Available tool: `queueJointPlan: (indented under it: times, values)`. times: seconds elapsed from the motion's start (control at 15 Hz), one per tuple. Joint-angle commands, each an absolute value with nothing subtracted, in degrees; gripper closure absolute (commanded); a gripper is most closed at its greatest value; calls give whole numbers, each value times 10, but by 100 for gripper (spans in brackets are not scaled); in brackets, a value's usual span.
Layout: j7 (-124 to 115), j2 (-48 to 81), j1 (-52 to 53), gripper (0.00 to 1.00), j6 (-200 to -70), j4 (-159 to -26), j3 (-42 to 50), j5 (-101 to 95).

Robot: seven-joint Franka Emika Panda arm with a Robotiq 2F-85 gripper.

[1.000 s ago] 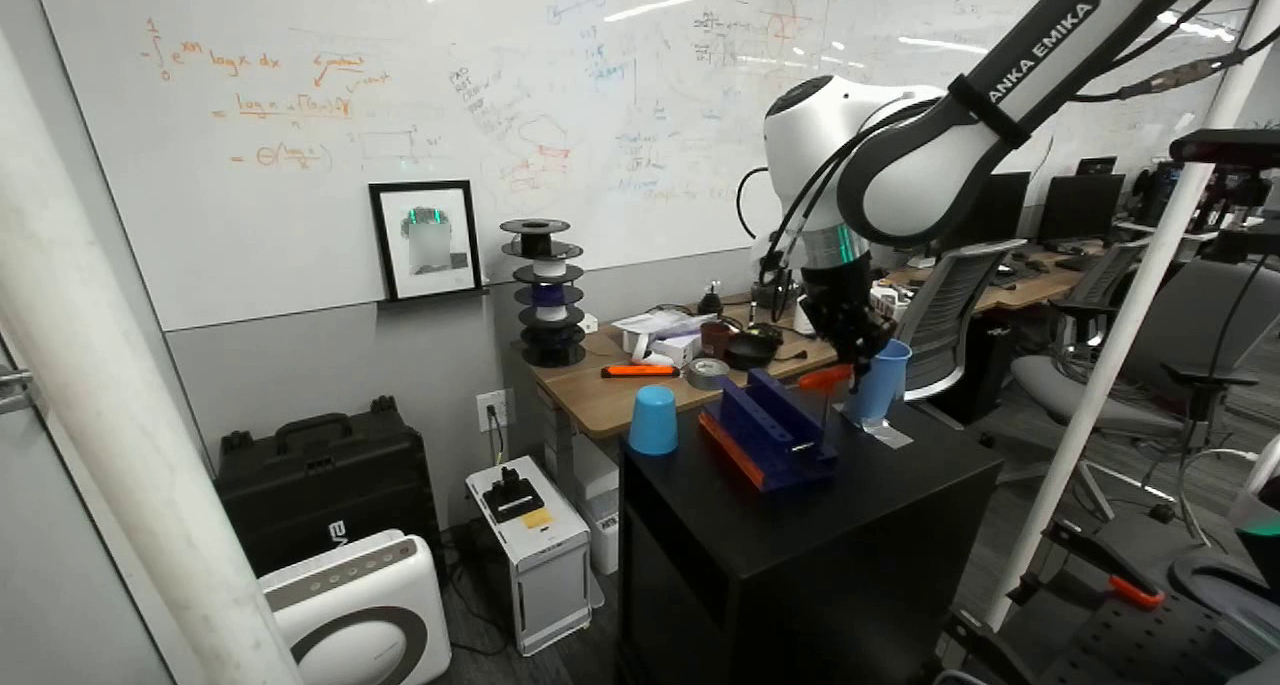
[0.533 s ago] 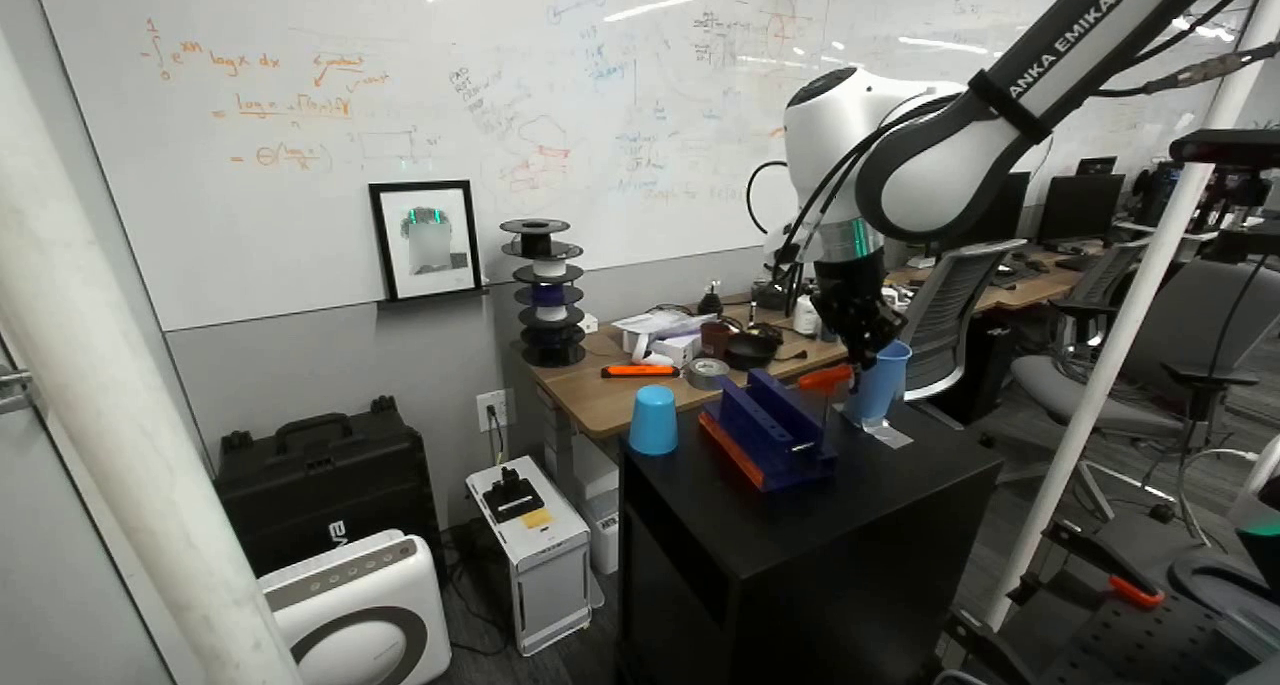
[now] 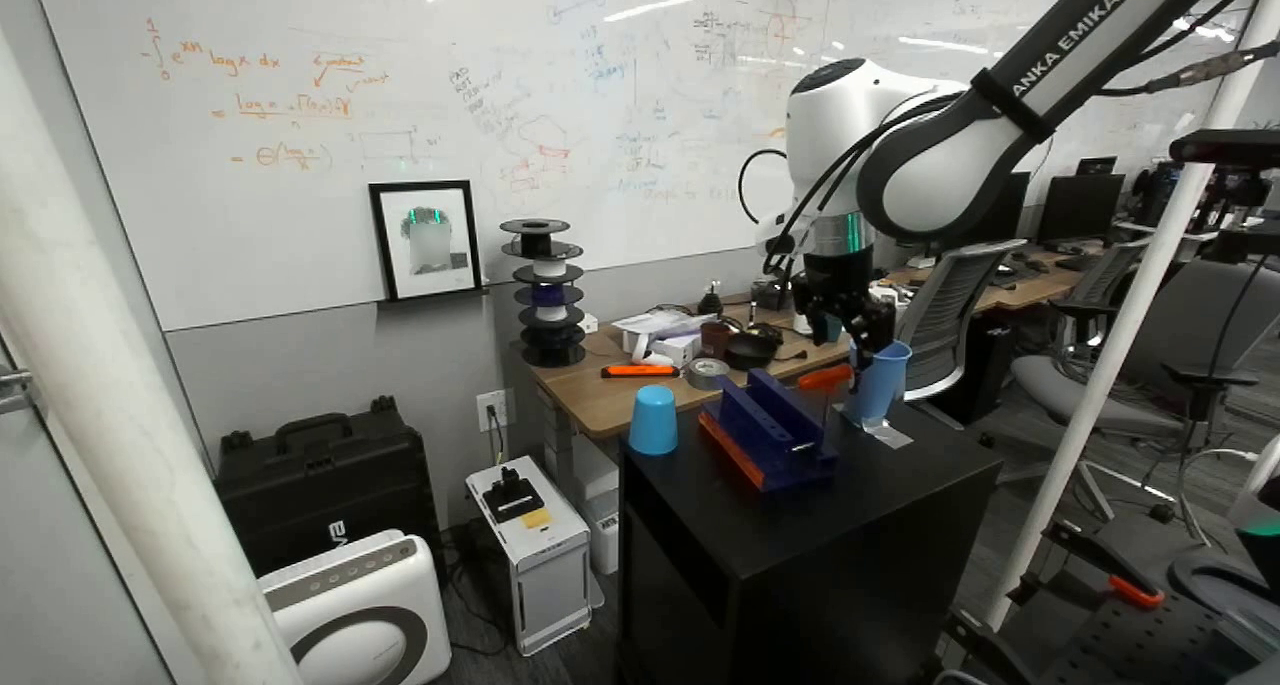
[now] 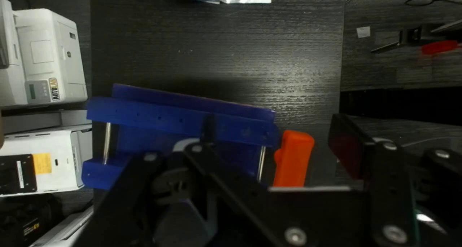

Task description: Put the wrench in the large blue cup.

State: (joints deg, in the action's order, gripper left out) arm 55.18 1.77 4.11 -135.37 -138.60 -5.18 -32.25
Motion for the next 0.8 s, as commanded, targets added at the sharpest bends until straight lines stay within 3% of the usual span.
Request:
queueJointPlan:
  times: [0.0, 0.2, 0.27, 0.33, 0.47, 0.73]
  values:
    - [539, 24, 51, 0, -1395, -1391, -59, -328]
    - [537, 40, 56, 0, -1411, -1390, -66, -322]
    - [534, 44, 57, 6, -1411, -1390, -68, -320]
    - [533, 47, 57, 25, -1415, -1391, -69, -323]
    - [528, 50, 57, 36, -1419, -1394, -69, -327]
    - [523, 46, 56, 68, -1421, -1398, -67, -333]
